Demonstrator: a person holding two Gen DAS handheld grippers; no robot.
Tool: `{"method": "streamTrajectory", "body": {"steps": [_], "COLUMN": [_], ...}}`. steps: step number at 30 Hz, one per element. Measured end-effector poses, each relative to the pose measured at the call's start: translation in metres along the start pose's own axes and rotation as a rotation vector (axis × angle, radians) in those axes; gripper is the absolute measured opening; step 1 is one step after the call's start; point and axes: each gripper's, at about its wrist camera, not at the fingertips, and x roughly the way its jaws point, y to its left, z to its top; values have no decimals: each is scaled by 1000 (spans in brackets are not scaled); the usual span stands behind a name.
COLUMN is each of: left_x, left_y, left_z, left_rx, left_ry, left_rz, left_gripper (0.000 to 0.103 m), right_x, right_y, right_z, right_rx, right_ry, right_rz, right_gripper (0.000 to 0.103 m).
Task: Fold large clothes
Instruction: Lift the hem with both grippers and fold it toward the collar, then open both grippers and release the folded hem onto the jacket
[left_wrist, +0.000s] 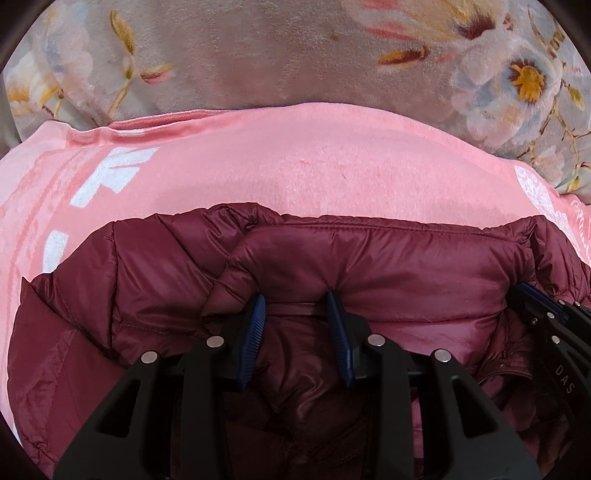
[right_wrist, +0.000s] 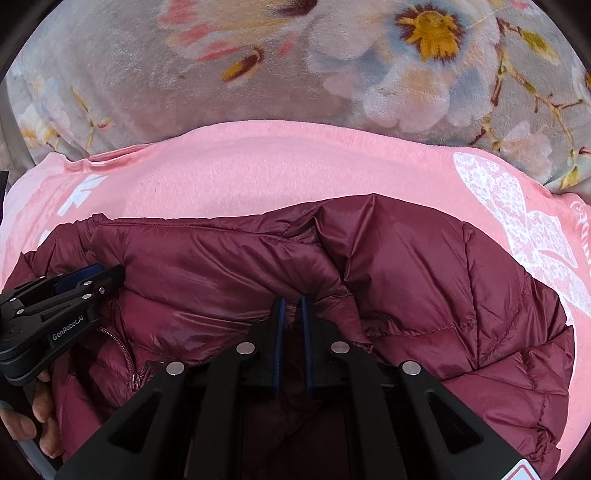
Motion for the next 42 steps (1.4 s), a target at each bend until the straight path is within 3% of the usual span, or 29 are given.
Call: {"method": "streamTrajectory", "body": {"steps": [23,37,40,42], "left_x": [0,1,-16,-56], "left_y": [-1,-16,-14,3], "left_z": [1,1,-8,-26], "left_rx": [20,96,84,1], "left_ry": [-7,-15,26,14], "left_rz": [7,130,170,75], "left_gripper": [34,39,43,45], "right_x": [0,5,-19,-67], "right_y": [-1,0,2,-6], "right_z": [-1,3,-1,-13], "right_rx": [2,-8,-36,-32], "right_ry": [2,9,20,-3], "right_rz": [6,-6,-56,-18], "right_gripper": [5,5,6,13]}}
